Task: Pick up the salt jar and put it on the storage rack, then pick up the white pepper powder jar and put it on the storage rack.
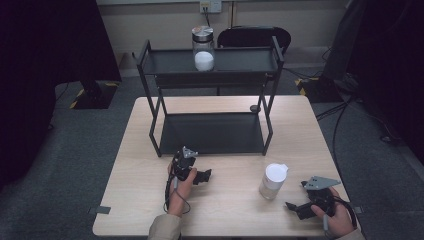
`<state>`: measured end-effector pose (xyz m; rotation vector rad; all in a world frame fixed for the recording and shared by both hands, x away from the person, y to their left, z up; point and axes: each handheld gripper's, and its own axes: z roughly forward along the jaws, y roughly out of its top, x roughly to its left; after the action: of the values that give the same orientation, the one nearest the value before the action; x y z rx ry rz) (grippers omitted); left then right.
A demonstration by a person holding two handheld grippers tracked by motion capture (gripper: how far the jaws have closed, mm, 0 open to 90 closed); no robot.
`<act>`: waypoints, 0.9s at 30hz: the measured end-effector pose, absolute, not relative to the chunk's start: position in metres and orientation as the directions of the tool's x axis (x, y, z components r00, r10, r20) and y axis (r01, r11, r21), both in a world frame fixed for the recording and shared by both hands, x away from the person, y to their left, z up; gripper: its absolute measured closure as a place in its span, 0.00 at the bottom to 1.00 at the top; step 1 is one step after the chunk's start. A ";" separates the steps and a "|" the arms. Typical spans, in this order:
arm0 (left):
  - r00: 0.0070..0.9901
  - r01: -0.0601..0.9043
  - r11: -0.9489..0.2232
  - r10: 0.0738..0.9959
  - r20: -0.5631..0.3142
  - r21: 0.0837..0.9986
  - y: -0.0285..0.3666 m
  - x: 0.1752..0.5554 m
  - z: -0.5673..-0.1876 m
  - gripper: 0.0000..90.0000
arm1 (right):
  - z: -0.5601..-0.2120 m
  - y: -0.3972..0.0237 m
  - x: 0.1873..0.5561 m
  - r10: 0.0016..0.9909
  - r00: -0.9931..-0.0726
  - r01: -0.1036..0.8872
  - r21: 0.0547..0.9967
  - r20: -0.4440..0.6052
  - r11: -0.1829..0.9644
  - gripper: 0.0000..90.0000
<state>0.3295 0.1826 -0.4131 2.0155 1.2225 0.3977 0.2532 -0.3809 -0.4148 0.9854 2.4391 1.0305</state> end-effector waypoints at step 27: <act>0.519 0.569 -0.366 0.854 0.023 0.736 0.165 0.316 -0.419 0.00 | -0.415 -0.379 0.253 0.706 -0.708 0.477 0.722 -0.022 0.501 0.00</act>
<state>0.3165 0.1654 -0.4190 2.0778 1.1546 0.5353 0.2530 -0.3794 -0.4147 0.9925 2.4342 1.0259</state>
